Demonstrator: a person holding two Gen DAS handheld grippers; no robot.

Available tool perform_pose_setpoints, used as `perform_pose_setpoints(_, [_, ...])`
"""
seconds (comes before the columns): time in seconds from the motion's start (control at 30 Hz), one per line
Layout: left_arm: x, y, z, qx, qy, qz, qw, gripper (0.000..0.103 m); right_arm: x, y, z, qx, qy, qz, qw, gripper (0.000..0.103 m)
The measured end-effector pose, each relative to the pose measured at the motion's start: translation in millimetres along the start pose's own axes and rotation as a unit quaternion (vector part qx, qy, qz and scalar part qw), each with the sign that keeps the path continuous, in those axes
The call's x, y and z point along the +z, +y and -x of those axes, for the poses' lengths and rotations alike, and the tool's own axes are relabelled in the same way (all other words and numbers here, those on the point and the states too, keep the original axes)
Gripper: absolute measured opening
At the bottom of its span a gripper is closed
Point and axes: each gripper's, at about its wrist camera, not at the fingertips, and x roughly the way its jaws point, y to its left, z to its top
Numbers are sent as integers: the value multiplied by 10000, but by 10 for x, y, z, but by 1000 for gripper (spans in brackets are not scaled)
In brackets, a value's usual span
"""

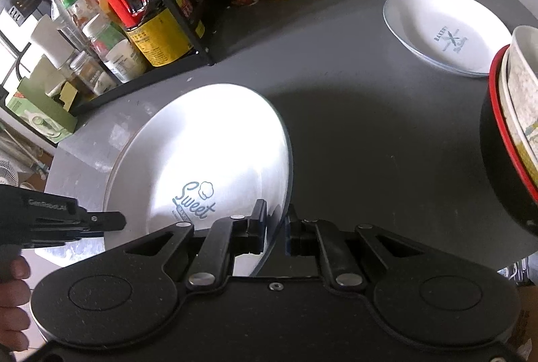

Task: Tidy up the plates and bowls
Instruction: 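Carry the 'Sweet' plate with both grippers onto the orange-rimmed flower plate, then open the left gripper while the right gripper releases the 'Sweet' plate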

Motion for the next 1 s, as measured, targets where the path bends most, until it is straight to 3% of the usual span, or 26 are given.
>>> perform_pose_setpoints(0.17, [51, 15, 151, 58, -191, -142, 9997, 23, 19, -1, -9, -40, -27, -40, 10000, 10])
perform_pose_setpoints(0.23, [61, 28, 180, 110, -298, -187, 9993, 41, 15, -19, -20, -53, 0, -97, 9999, 10])
perform_pose_setpoints(0.27, [64, 34, 177, 142, -309, -196, 9992, 43, 11, -29, -30, -58, 17, -131, 9999, 10])
perform_pose_setpoints(0.53, [67, 98, -44, 256, -225, -112, 9994, 45, 32, 23, -87, -117, 90, -80, 9999, 12])
perform_pose_setpoints(0.83, [102, 169, -57, 196, -458, -107, 9987, 43, 31, 117, -212, -179, 219, 121, 9995, 16])
perform_pose_setpoints(0.97, [114, 221, -60, 78, -442, -75, 9990, 44, 13, 155, -236, -271, 172, 225, 9992, 20])
perform_pose_setpoints(1.0, [114, 217, -61, 80, -445, -97, 9989, 44, 15, 136, -238, -282, 172, 196, 9993, 26])
